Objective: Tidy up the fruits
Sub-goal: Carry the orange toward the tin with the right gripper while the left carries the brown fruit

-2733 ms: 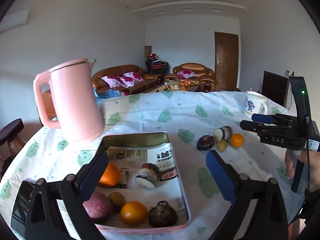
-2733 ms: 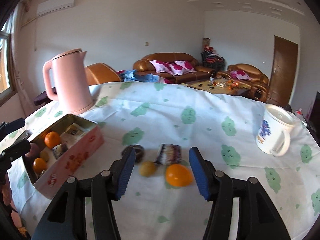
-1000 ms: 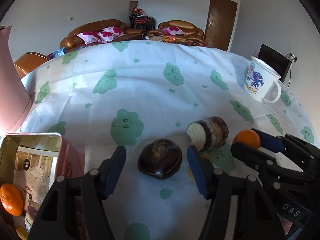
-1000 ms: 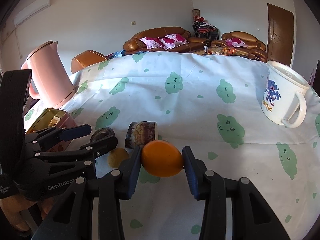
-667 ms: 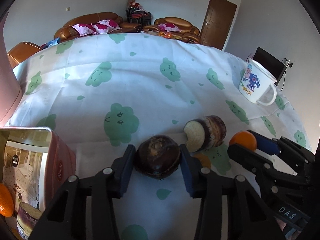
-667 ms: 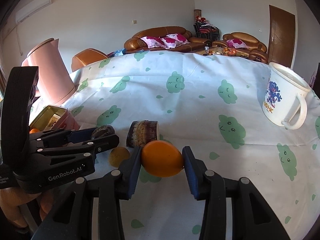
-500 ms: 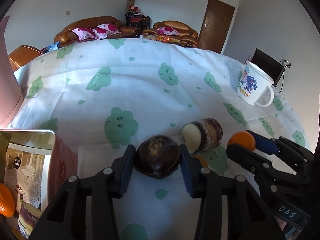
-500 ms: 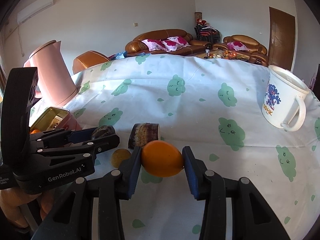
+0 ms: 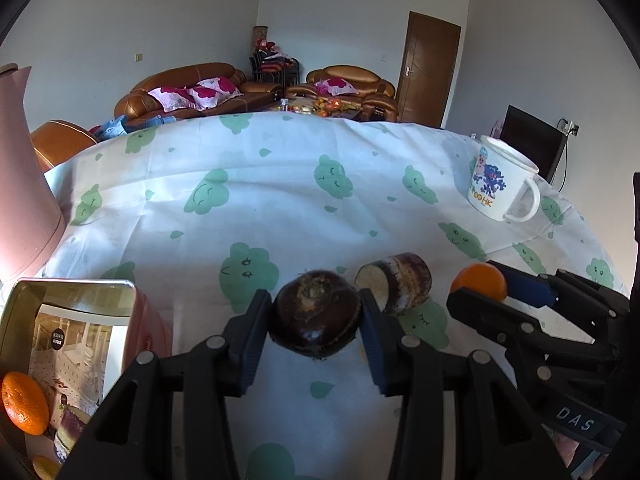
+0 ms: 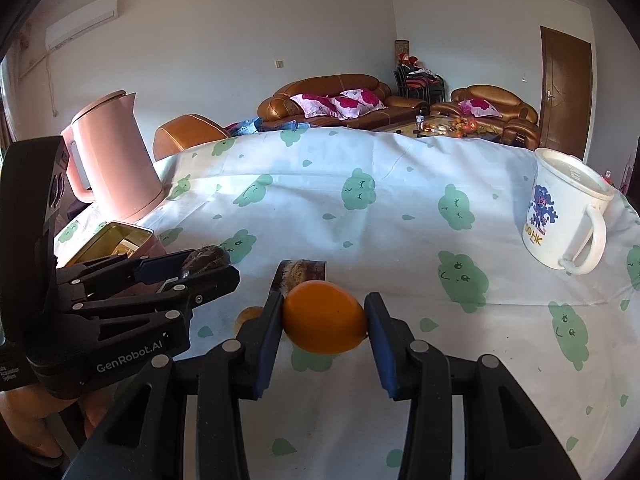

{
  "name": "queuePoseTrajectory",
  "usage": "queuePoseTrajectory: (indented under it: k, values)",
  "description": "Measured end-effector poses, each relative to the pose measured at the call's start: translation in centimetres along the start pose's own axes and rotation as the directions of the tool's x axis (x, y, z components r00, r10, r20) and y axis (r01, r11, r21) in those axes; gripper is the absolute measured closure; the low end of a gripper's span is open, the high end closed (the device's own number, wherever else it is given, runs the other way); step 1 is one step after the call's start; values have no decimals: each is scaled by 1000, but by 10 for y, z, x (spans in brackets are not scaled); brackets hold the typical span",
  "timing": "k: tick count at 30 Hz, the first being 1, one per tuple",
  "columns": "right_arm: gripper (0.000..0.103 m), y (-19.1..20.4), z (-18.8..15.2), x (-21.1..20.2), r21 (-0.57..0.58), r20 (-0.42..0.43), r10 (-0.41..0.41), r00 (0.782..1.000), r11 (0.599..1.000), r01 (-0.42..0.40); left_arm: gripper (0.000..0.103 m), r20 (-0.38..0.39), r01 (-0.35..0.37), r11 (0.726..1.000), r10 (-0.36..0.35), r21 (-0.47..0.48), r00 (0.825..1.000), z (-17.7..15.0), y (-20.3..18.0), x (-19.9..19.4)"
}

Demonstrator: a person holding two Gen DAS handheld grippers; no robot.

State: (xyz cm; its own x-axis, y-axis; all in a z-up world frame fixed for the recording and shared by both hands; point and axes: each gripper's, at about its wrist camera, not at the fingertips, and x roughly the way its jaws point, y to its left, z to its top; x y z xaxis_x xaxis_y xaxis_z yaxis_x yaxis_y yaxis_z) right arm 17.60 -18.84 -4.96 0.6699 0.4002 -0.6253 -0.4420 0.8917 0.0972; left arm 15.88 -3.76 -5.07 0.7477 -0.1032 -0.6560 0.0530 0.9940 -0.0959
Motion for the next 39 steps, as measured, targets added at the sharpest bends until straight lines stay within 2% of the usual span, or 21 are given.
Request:
queuePoseTrajectory:
  k: [20, 39]
  values:
    - [59, 4, -1, -15, -25, 85, 1, 996, 1000, 1, 57, 117, -32, 999, 27, 37, 993, -2, -7, -22]
    - [59, 8, -2, -25, -45, 152, -5, 988, 999, 12, 57, 189, -67, 995, 53, 69, 980, -5, -14, -36]
